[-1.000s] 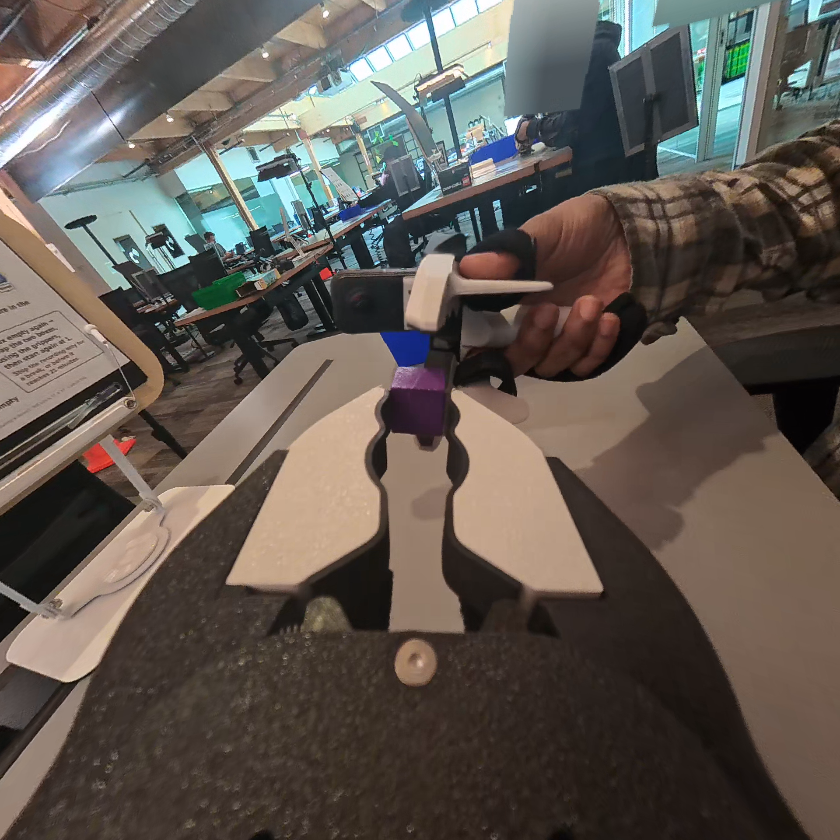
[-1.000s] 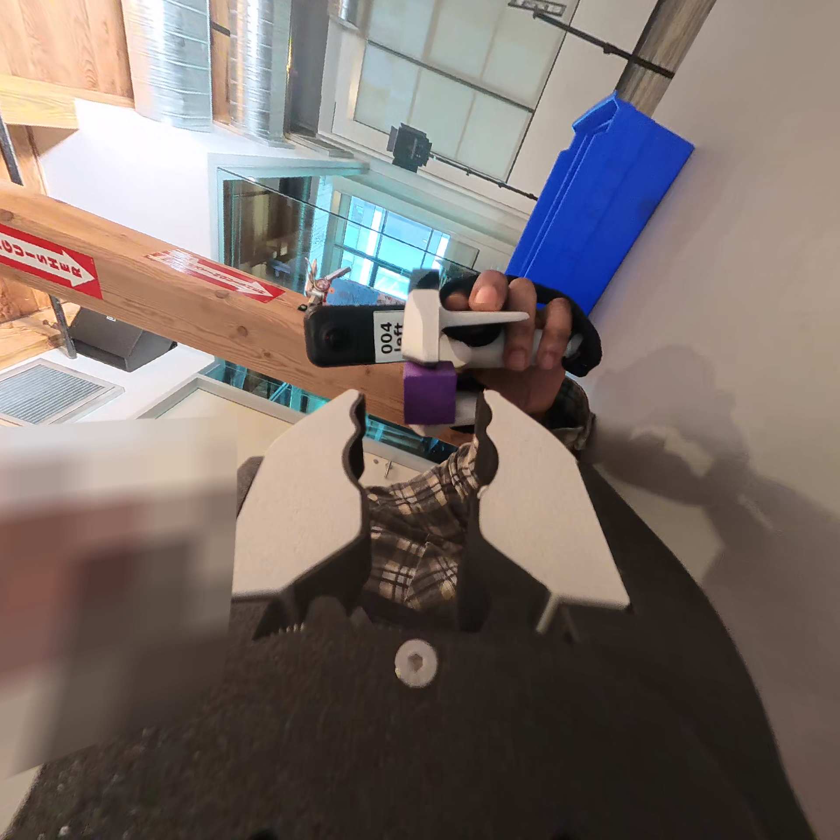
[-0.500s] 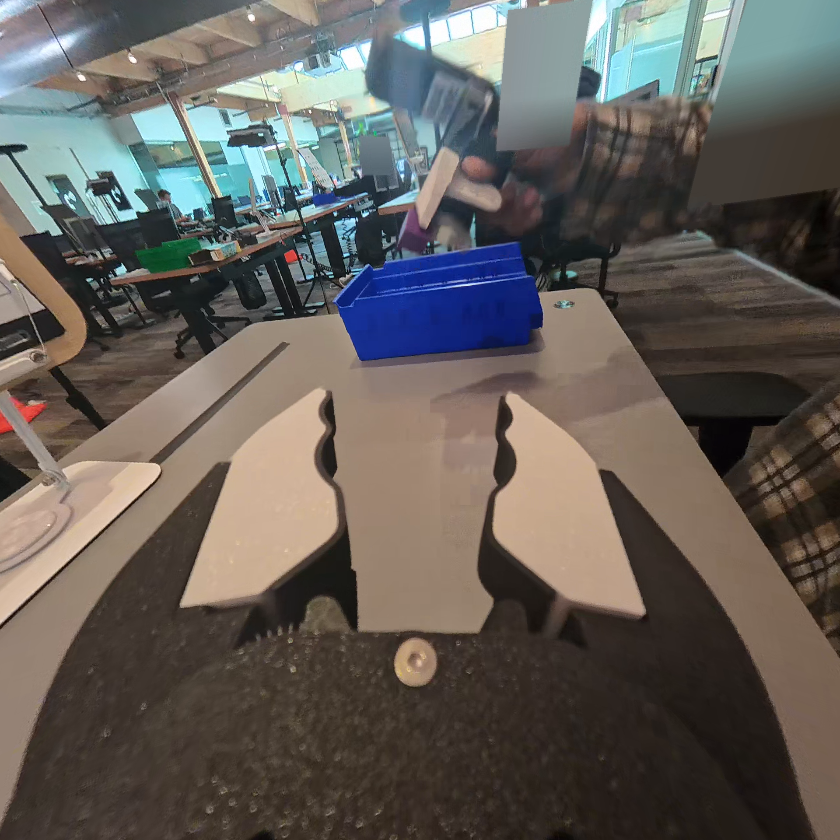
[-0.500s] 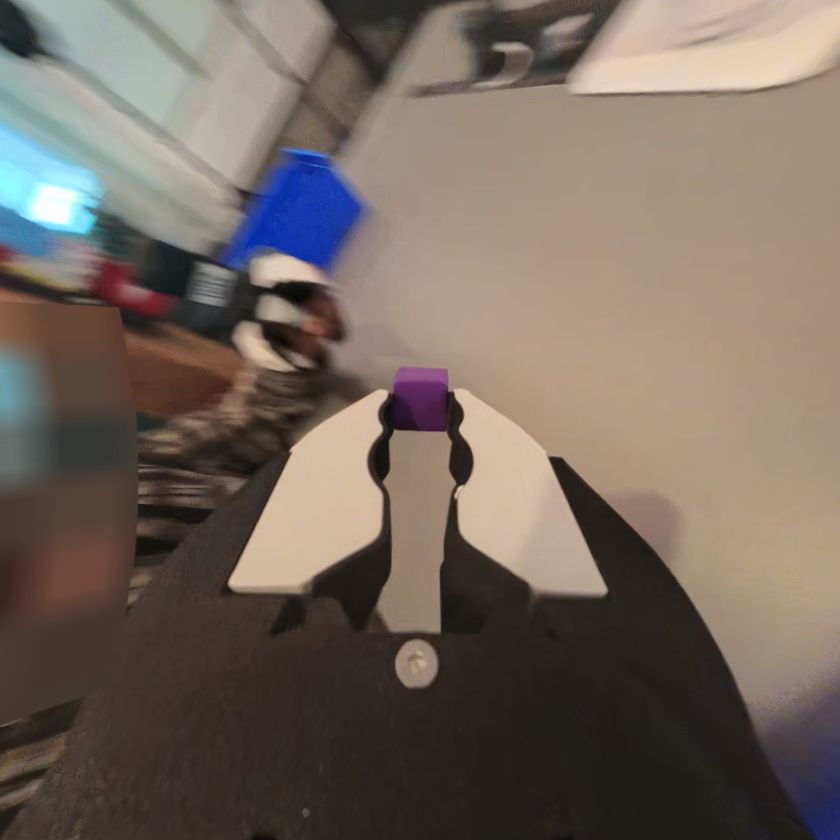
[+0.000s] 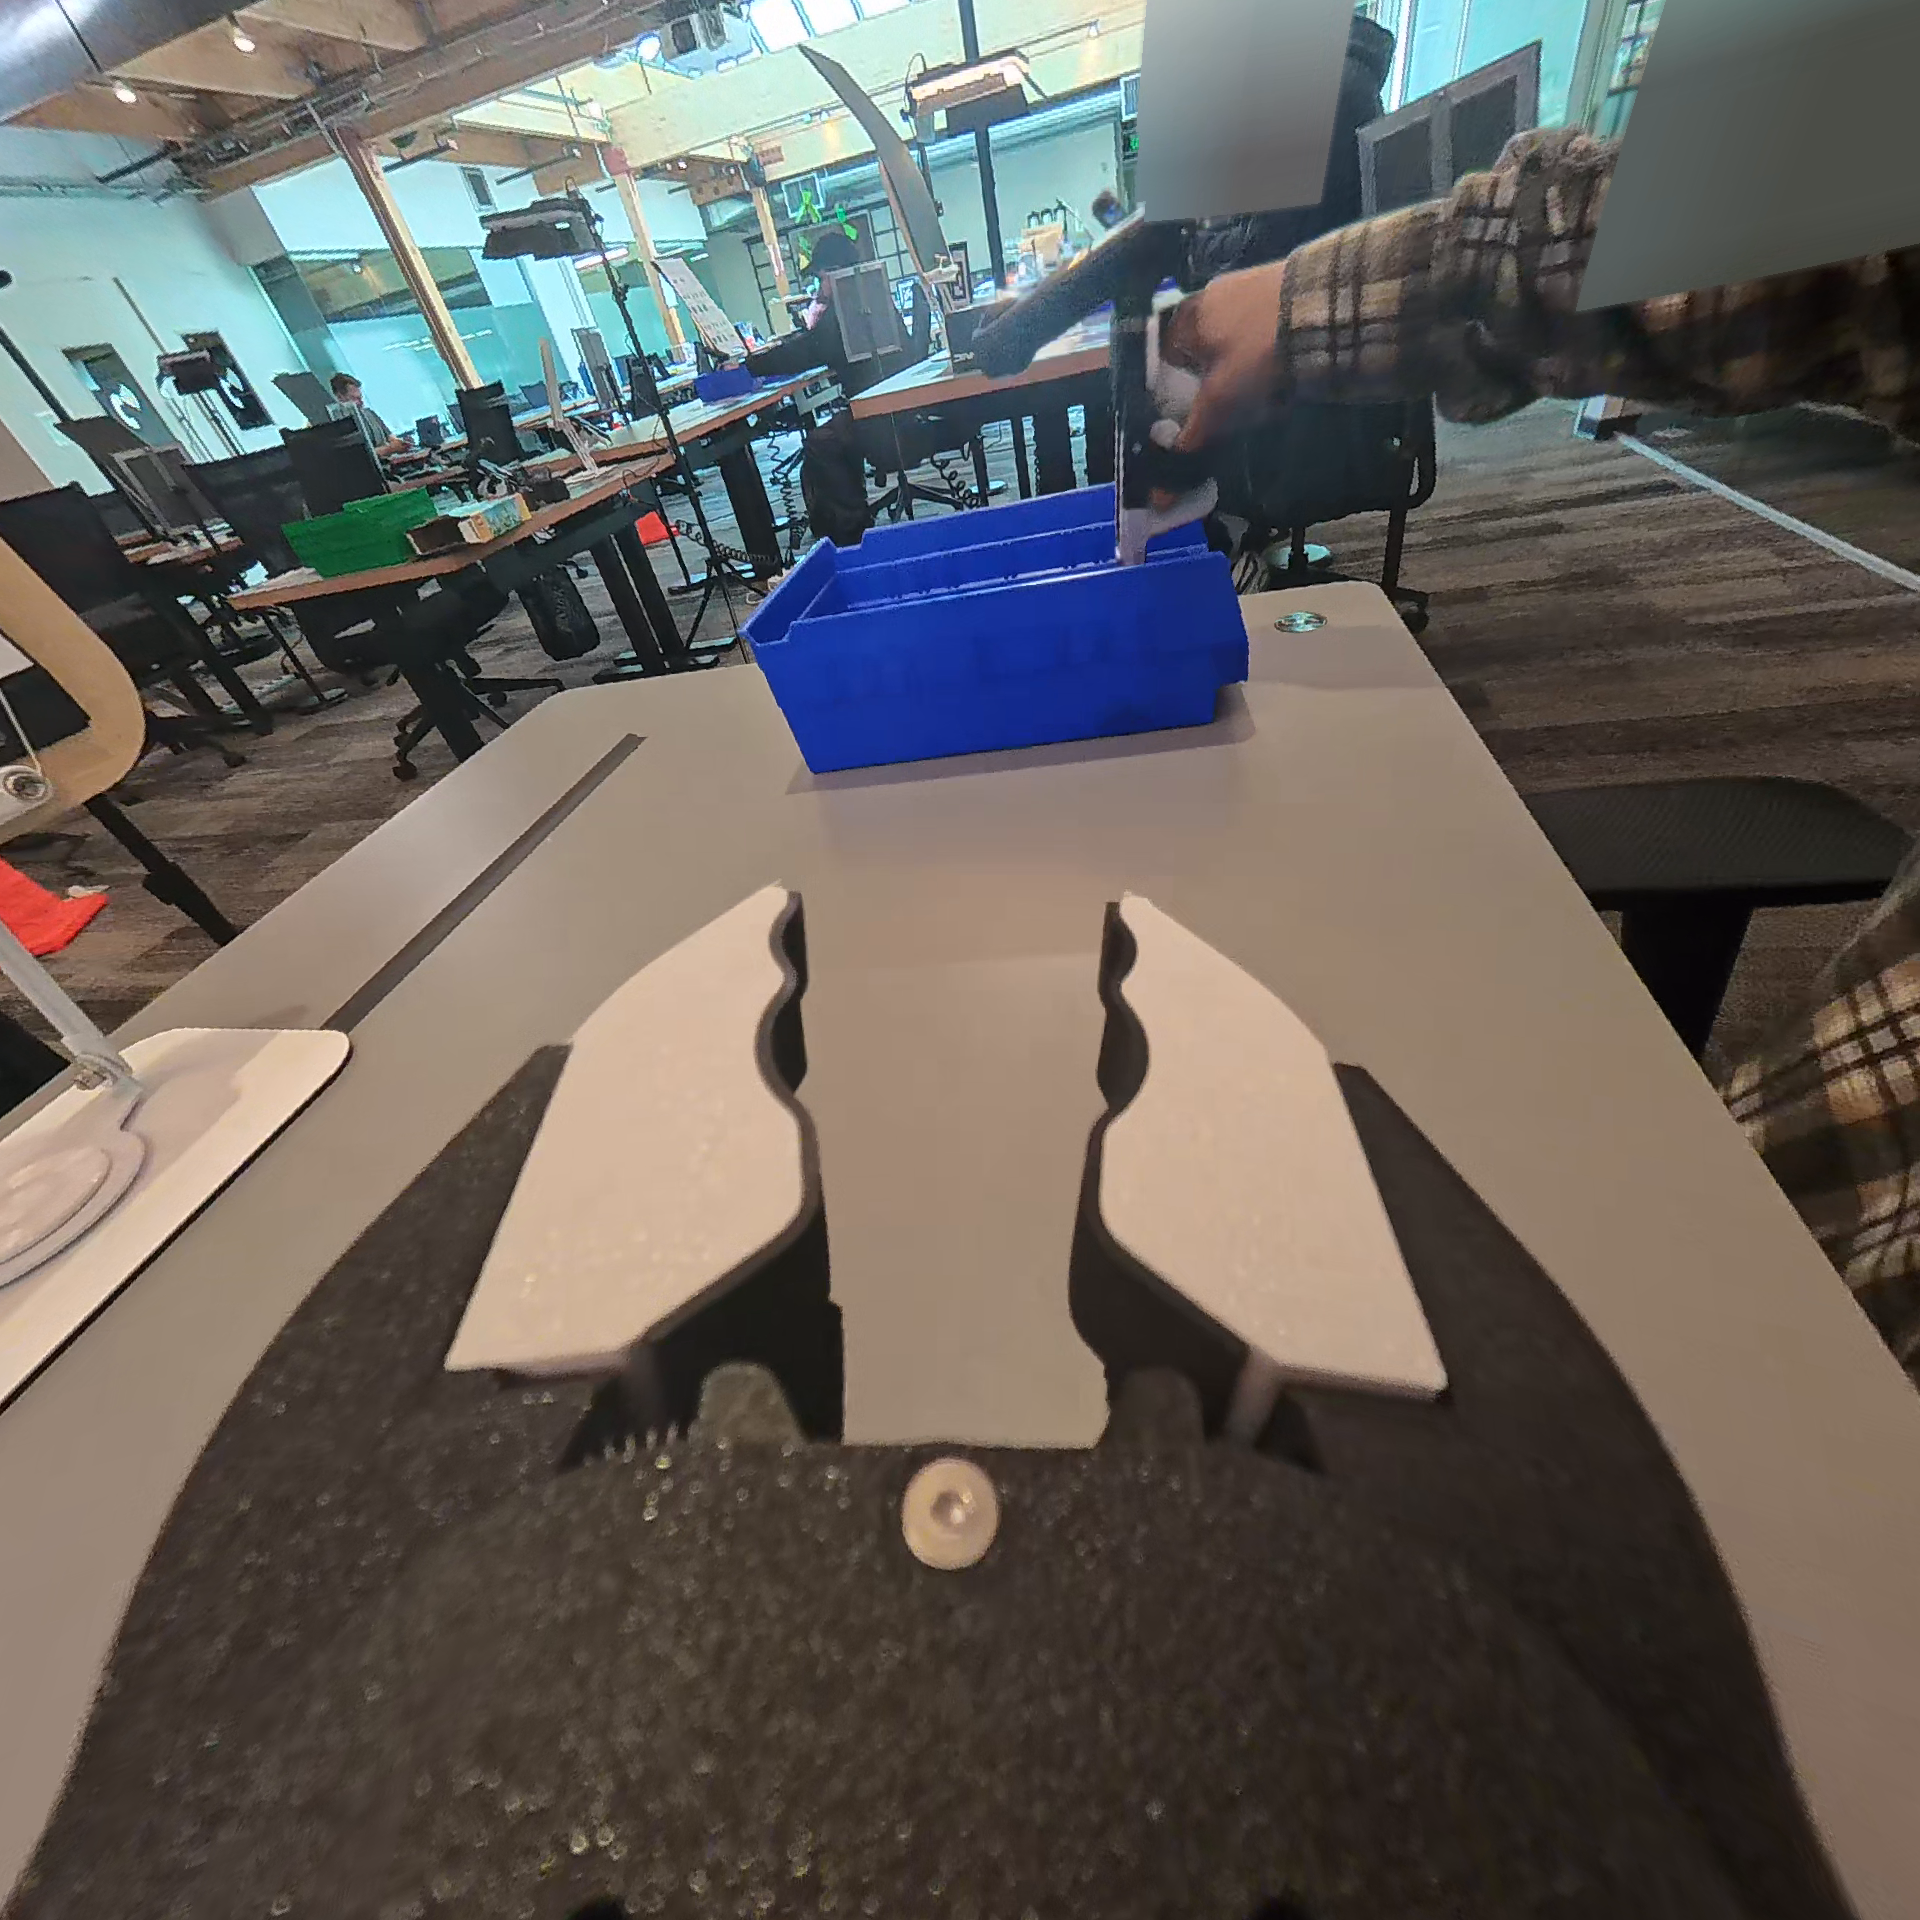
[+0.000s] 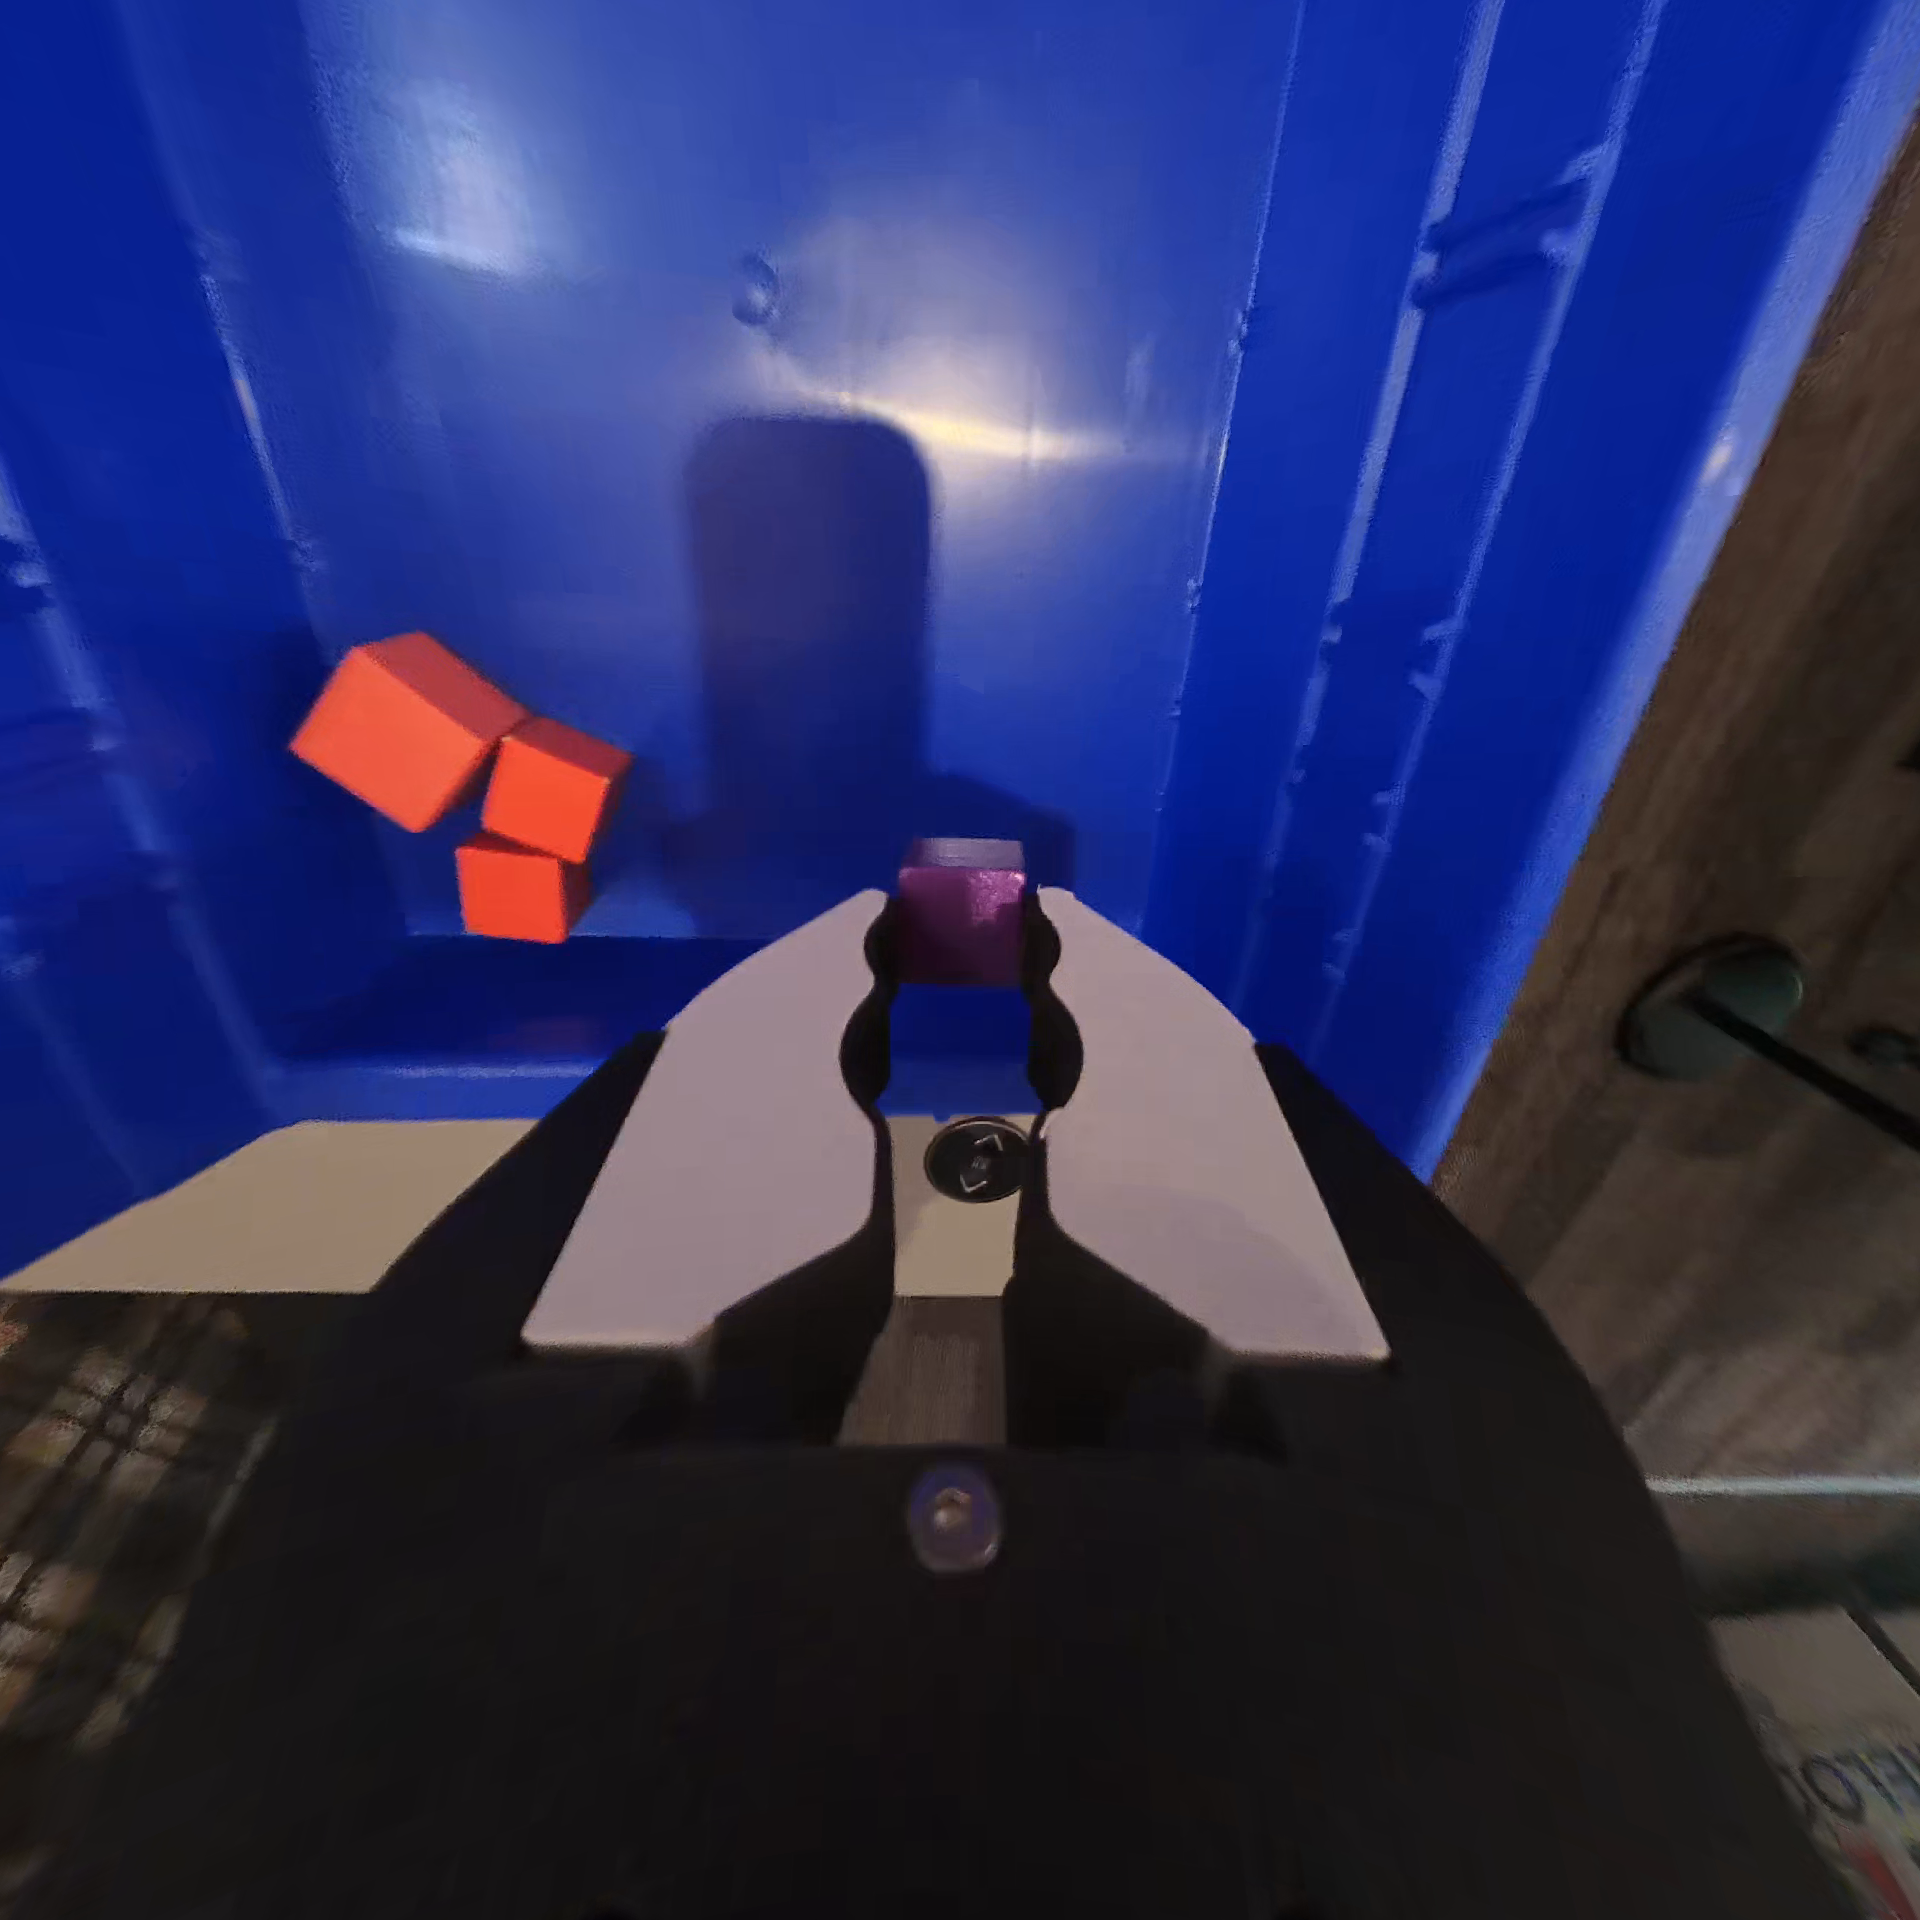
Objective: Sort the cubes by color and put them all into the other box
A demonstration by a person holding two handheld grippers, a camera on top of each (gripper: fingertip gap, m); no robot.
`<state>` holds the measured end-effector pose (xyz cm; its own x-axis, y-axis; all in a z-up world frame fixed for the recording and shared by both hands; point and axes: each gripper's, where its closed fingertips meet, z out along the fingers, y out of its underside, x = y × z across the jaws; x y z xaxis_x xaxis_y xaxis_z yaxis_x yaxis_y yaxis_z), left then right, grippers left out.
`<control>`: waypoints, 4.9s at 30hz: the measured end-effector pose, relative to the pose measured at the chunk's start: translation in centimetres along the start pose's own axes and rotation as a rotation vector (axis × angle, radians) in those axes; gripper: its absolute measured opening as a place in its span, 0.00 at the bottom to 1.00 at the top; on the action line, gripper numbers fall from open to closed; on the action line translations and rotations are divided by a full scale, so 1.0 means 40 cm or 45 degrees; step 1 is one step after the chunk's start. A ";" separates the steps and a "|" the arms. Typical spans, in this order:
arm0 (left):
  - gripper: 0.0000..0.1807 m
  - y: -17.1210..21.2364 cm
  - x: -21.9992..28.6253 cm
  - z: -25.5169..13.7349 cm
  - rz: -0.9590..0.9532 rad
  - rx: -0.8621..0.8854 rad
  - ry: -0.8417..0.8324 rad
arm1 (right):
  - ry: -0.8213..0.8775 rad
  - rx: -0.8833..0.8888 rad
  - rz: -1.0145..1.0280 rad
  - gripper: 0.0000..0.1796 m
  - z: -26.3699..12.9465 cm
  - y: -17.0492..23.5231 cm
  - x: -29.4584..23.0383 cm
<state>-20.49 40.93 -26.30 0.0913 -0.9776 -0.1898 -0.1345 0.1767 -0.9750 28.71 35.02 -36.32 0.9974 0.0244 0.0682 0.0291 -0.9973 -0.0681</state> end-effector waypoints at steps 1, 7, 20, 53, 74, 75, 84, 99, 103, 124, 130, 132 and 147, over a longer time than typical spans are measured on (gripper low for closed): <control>0.29 0.001 0.001 0.000 0.004 -0.002 0.002 | 0.006 -0.022 0.003 0.12 0.014 0.001 0.002; 0.25 0.004 0.006 -0.002 0.016 -0.013 0.017 | 0.040 -0.118 0.047 0.12 0.069 0.005 0.018; 0.26 0.010 -0.004 -0.004 -0.002 -0.017 0.001 | 0.090 0.179 -0.101 0.27 -0.191 -0.105 -0.108; 0.29 -0.078 -0.397 -0.982 -0.084 -0.521 -1.397 | -1.032 1.402 -0.694 0.39 -0.143 -0.427 -1.053; 0.33 0.544 -0.513 -1.224 -0.631 -1.356 -1.491 | -1.056 1.322 -0.761 0.38 -0.117 -0.410 -1.075; 0.32 0.549 -0.514 -1.224 -0.652 -1.348 -1.494 | -1.061 1.321 -0.762 0.38 -0.117 -0.409 -1.077; 0.24 0.579 -0.526 -1.237 -0.760 -1.349 -1.535 | -1.101 1.296 -0.745 0.38 -0.113 -0.408 -1.080; 0.17 0.573 -0.510 -1.226 -0.622 -1.440 -1.517 | -1.108 1.316 -0.740 0.38 -0.126 -0.405 -1.077; 0.17 0.569 -0.501 -1.216 -0.598 -1.445 -1.489 | -1.115 1.317 -0.732 0.37 -0.127 -0.406 -1.075; 0.15 0.030 -0.433 -0.882 -0.046 -0.698 -1.226 | -1.161 1.323 -0.781 0.38 -0.146 -0.383 -1.101; 0.15 -0.133 -0.316 -0.525 -0.052 -0.262 -0.844 | -1.268 1.426 -0.824 0.39 -0.201 -0.356 -1.132; 0.15 -0.145 -0.281 -0.416 -0.130 -0.102 -0.691 | -1.368 1.503 -0.814 0.40 -0.249 -0.345 -1.144; 0.15 -0.049 -0.149 -0.064 -0.561 0.481 -0.041 | -1.771 1.640 -0.680 0.33 -0.391 -0.339 -1.172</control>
<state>-23.29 46.13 -22.96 0.0893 -0.9652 0.2457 0.2836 -0.2118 -0.9353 -19.49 46.29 -23.03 0.2059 0.9218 -0.3284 -0.3237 -0.2525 -0.9118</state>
